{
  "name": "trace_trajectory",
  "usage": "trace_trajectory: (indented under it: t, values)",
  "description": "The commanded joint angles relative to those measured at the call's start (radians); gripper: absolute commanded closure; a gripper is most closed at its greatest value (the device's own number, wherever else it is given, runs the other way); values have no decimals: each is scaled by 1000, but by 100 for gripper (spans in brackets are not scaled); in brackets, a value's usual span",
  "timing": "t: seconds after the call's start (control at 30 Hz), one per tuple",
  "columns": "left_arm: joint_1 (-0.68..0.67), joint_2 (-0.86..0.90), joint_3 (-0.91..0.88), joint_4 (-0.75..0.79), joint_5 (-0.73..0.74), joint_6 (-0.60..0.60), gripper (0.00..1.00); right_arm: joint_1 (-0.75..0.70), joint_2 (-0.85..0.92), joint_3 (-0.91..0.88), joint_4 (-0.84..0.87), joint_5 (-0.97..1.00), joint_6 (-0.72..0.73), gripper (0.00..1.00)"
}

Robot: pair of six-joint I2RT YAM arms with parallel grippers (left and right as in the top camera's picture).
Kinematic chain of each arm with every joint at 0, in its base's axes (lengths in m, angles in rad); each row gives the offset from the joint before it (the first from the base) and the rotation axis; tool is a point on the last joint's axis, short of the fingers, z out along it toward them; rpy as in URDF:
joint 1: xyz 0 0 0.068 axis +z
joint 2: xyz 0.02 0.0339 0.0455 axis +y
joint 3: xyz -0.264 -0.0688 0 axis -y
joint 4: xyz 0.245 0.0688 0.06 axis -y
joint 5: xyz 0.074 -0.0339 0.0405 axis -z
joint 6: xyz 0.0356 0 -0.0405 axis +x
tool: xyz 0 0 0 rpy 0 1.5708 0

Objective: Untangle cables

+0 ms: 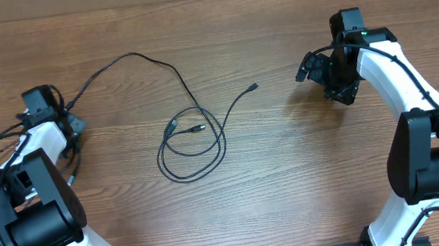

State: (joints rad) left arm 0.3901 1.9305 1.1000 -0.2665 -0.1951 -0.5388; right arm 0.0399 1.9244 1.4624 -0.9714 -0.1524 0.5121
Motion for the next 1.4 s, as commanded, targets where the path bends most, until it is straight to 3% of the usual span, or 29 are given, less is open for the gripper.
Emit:
trace_trajectory:
  t: [0.0,0.33,0.47,0.8,0.93,1.1,1.2,1.33,1.37]
  values:
    - [23,28,-18,66,11,46,96,0,1,10,2,6,-1,0]
    - [45,62,-18,269,40,47,96,0,1,10,2,6,-1,0]
    - [61,65,-9,321,39,113,96,0,1,10,2,6,-1,0]
    - [154,65,79,302,136,124,96,0,1,10,2,6,-1,0]
    - [159,65,99,309,217,148,64,0,1,10,2,6,-2,0]
    - [152,63,158,264,253,195,39,0,1,10,2,6,-1,0]
    - [149,52,221,168,280,195,39,0,1,10,2,6,-1,0]
    - [148,37,315,13,440,196,61,0,1,10,2,6,-1,0]
    - [148,35,336,-23,499,195,73,0,1,10,2,6,-1,0]
